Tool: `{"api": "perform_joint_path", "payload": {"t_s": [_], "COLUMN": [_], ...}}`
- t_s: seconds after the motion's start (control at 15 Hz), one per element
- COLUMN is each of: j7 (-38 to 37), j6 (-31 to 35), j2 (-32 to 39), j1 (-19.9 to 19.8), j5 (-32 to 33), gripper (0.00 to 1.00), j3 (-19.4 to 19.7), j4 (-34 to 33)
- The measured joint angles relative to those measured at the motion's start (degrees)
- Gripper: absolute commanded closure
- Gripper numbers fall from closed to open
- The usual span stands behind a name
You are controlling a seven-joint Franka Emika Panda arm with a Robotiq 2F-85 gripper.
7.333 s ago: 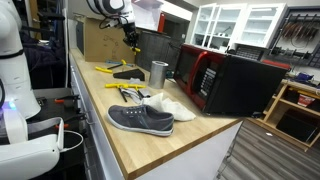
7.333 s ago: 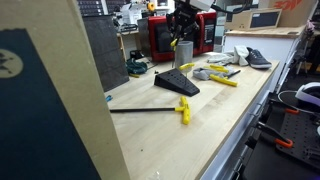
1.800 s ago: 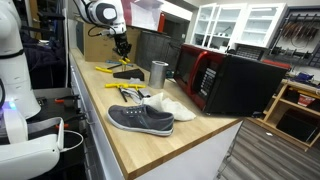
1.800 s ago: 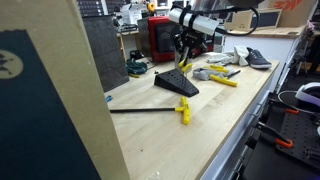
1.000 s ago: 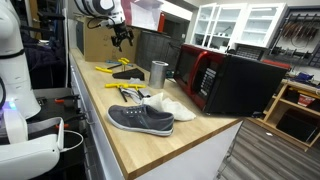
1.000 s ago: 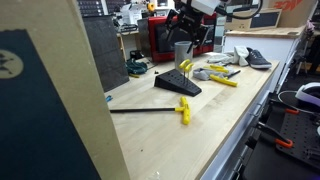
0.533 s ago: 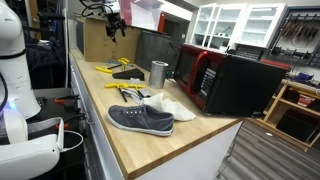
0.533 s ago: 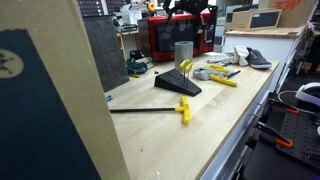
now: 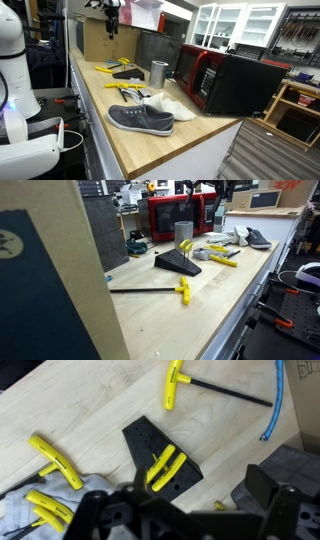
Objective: Put one wrench in the silver container then place the wrench on the black stand.
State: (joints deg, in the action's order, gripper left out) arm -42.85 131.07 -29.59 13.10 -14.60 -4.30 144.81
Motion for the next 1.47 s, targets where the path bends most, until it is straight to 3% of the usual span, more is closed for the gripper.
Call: {"api": "perform_joint_path", "payload": {"t_s": [0.47,0.67,1.07,1.47], "j7": [25.63,28.89,29.71,39.6], "j6": [-14.41,-15.95,-15.94,-14.28], "j2": [-0.42,-0.41,-0.31,1.55], "j1": [-5.79,-8.25,-8.51,-12.89], "j5": [0.63,1.5,2.43,12.11], "gripper": [0.0,0.0,0.0,0.0], "j3": [3.61,3.7,3.16,5.36], "j4": [-3.23,-4.8,-4.77,-7.88]}}
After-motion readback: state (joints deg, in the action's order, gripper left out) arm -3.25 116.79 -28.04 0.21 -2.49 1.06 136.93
